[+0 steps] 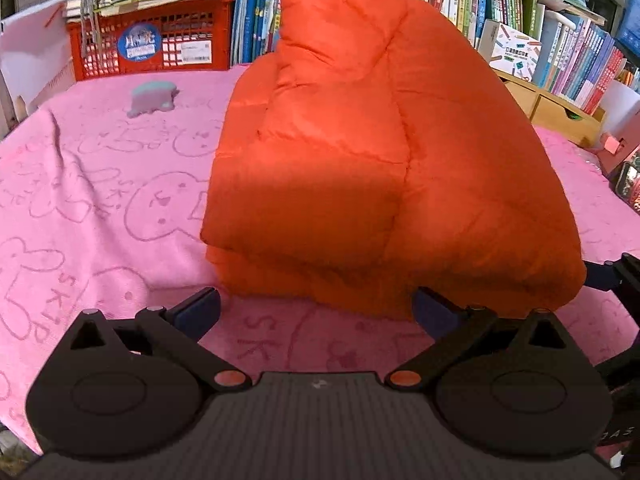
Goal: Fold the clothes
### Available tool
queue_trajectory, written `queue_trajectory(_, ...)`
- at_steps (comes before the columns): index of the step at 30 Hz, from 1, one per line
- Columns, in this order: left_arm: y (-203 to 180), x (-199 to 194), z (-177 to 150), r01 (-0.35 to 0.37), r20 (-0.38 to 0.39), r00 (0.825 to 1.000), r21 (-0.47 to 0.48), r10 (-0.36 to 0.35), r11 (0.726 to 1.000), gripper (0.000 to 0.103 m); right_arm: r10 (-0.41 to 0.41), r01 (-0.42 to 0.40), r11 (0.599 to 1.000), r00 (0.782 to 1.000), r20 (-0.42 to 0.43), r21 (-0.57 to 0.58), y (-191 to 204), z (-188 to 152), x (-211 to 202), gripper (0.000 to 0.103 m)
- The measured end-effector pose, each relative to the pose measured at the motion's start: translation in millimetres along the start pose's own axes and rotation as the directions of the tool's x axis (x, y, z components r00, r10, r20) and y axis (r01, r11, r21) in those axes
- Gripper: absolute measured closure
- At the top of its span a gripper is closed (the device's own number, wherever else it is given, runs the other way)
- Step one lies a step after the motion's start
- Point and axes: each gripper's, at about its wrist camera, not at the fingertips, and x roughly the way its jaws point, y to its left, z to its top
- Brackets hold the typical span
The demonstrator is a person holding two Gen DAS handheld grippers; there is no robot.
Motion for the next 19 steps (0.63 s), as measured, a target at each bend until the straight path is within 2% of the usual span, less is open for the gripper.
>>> queue_trajectory(9, 1.0, 1.7, 2.7, 0.005, -0.019, 1.000, -0.022, -0.006, 1.000, 0.000, -0.008, 0.008, 1.000, 1.000, -0.006, 0.000, -0.3, -0.2, 1.6, 0.000)
queue_trajectory(19, -1.5, 1.1, 2.2, -0.014, -0.010, 1.000, -0.003, 0.014, 1.000, 0.000, -0.006, 0.006, 1.000, 1.000, -0.005, -0.001, 0.7, -0.4, 1.3, 0.000)
